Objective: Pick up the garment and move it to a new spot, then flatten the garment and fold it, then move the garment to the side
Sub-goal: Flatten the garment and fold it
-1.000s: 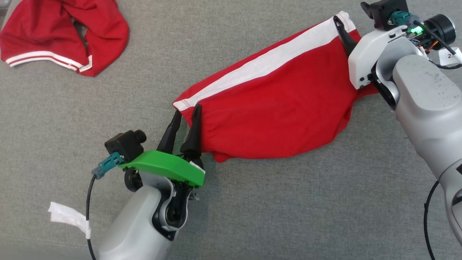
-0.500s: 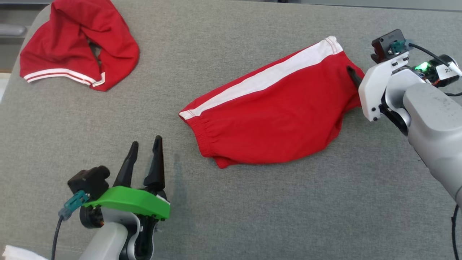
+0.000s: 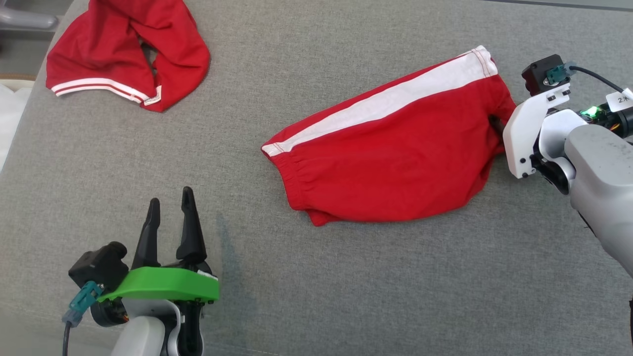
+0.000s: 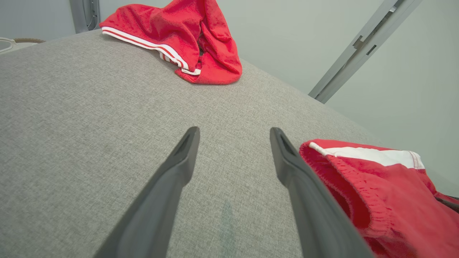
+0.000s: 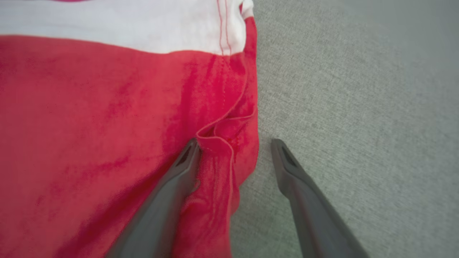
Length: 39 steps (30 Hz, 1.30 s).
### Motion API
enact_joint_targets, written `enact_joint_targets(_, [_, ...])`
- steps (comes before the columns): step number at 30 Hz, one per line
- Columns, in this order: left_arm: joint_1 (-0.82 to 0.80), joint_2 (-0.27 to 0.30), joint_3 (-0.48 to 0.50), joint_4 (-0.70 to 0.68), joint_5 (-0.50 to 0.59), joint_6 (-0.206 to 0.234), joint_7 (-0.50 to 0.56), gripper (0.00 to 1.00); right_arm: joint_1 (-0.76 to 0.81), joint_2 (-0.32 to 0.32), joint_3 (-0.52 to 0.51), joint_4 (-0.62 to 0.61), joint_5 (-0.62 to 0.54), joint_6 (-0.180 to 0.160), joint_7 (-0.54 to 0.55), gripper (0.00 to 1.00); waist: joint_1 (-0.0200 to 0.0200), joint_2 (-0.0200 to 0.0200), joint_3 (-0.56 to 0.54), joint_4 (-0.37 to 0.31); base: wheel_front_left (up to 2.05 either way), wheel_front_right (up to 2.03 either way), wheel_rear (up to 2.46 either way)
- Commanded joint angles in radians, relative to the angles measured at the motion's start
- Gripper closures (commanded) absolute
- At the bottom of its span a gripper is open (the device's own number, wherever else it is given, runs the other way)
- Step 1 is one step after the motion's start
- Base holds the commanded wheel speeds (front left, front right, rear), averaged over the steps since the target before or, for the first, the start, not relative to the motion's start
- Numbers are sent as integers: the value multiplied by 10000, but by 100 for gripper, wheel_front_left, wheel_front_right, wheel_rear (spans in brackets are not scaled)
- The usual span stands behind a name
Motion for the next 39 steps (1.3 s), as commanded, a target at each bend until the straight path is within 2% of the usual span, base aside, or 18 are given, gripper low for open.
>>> enact_joint_targets(1, [80, -59, 144, -64, 214, -86, -30, 0, 366, 55, 208, 17, 72, 6, 94, 92, 0, 0, -9, -15, 0, 0, 0])
enact_joint_targets(2, [72, -127, 223, -89, 313, -158, -29, 0, 337, 60, 262, -29, 111, 6, -34, 100, 0, 0, -17, -36, 0, 0, 0])
enact_joint_targets(6, [34, -323, 510, -138, 722, -377, -30, 0, 130, 110, 357, 44, 100, 0, -646, 100, 0, 0, -80, -185, 0, 0, 0])
enact_joint_targets(14, [-105, -578, 768, -32, 1324, -707, -30, 0, 230, 623, 191, 427, 457, -1, -2039, 100, 0, 0, -539, -837, 0, 0, 0])
enact_joint_targets(25, [318, -642, 768, 256, 1998, -908, -25, 0, 1484, 882, -208, 638, 1026, -1, -4083, 100, 0, 0, -1610, -2534, 0, 0, 0])
enact_joint_targets(32, [454, -662, 735, 252, 2155, -884, -20, 0, 2552, 905, -1234, 555, 1278, -1, -4523, 100, 0, 0, -1805, -3175, 0, 0, 0])
enact_joint_targets(39, [437, -674, 656, 258, 2212, -920, -21, 0, 3296, 931, -3029, -243, 327, -1, -4535, 100, 0, 0, -1659, -3170, 0, 0, 0])
